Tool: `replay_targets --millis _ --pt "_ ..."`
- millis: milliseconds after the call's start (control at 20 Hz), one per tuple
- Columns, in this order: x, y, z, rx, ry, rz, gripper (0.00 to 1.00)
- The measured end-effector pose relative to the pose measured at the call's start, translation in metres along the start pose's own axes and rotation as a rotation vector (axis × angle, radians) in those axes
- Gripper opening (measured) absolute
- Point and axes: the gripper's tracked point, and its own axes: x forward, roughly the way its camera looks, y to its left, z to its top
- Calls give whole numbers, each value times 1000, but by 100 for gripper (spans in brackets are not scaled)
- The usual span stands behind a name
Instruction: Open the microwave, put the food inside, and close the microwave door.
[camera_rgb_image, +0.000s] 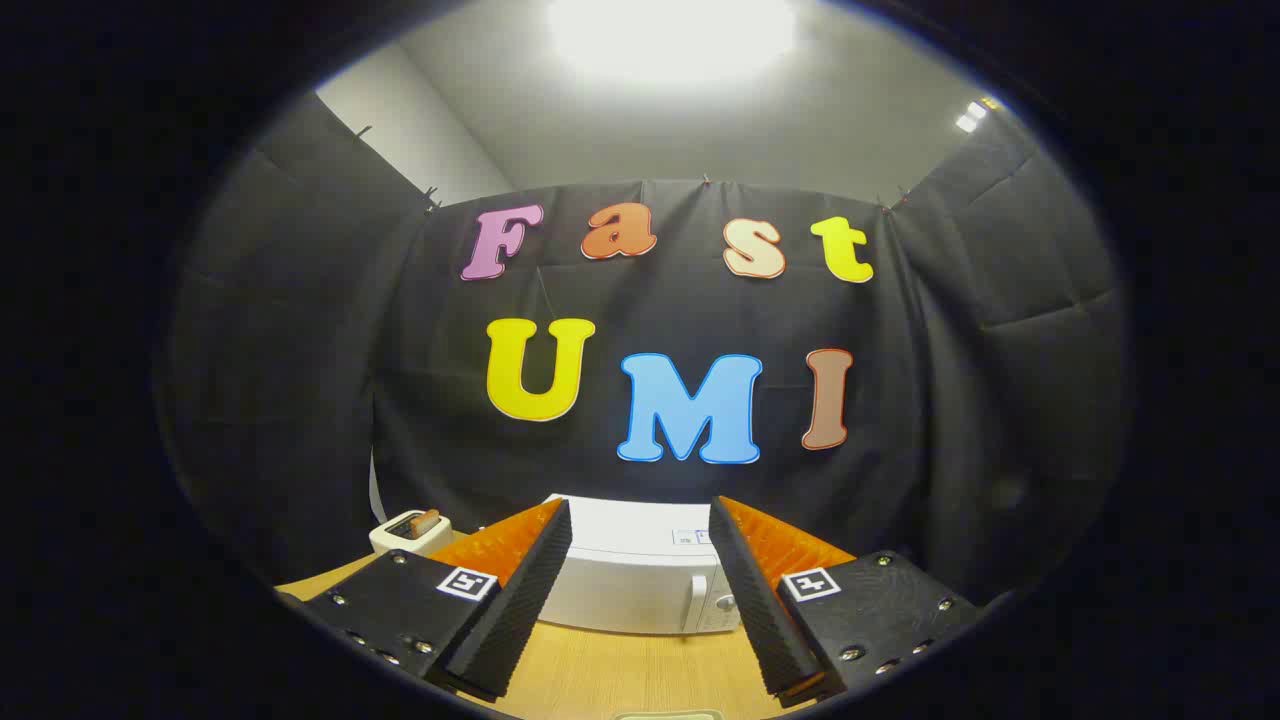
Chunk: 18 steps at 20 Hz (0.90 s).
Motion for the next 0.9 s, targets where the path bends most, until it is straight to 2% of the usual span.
replay_targets --millis 700,900 --pt "8 -5 -11 -1 5 -11 88" --pt "20 -14 -29 5 12 -26 88"
